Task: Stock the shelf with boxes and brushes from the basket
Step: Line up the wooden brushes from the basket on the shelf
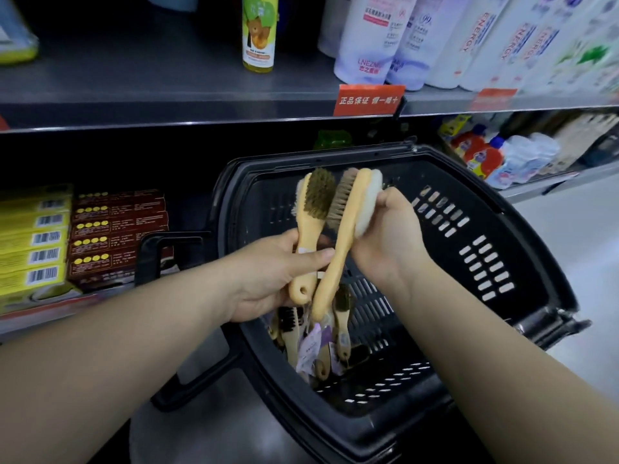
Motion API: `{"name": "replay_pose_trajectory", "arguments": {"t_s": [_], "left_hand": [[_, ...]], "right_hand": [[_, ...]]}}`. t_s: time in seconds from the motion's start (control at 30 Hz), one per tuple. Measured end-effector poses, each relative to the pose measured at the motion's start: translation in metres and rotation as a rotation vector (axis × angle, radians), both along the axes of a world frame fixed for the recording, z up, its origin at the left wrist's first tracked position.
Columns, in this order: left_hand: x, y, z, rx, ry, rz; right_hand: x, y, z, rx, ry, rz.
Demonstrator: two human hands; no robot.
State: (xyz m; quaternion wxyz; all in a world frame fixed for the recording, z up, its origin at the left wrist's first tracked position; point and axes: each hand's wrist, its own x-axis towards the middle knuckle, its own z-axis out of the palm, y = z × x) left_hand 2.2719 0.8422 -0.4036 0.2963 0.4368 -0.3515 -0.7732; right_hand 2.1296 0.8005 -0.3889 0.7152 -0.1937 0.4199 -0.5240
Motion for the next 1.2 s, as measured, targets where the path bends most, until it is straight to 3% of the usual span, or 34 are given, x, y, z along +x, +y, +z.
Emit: {"name": "replay_pose_trajectory", "arguments": {"t_s": [0.27,0.37,0.47,0.57,0.77,0.87,1.0,1.07,1.2], "left_hand": [[-0.002,-0.003,0.000,0.026,0.219,0.142],[-0.002,-0.007,-0.001,-0.060,0.090,0.267],[0.006,-0.015,-0.005,-0.184,-0.103,0.374],[0.012,-0.015,-0.005,-0.234,-0.162,0.380],[0.018,-0.014,0.003,0.045,-0.017,0.323],[0.023,-0.012,0.005,0.017,-0.012,0.252],[0.029,-0.017,0.002,-0.026,-0.132,0.331],[0.031,-0.019,0.001,-0.022,-0.139,0.374],[0.037,-0.020,0.000,-0.013,-0.155,0.390]], "right_hand": [[0.022,0.004,-0.013,-0.036,0.408,-0.005],[0.022,0.003,-0.014,-0.028,0.447,0.056],[0.017,0.004,-0.011,-0.119,0.549,0.300],[0.012,0.007,-0.010,-0.205,0.613,0.475],[0.013,0.001,-0.018,-0.213,0.531,0.427],[0.020,-0.004,-0.028,-0.232,0.595,0.413],[0.025,-0.019,-0.052,-0.218,0.787,0.318],[0.027,-0.025,-0.078,-0.183,1.012,0.458],[0.030,-0.017,-0.140,-0.154,1.690,1.276]]}}
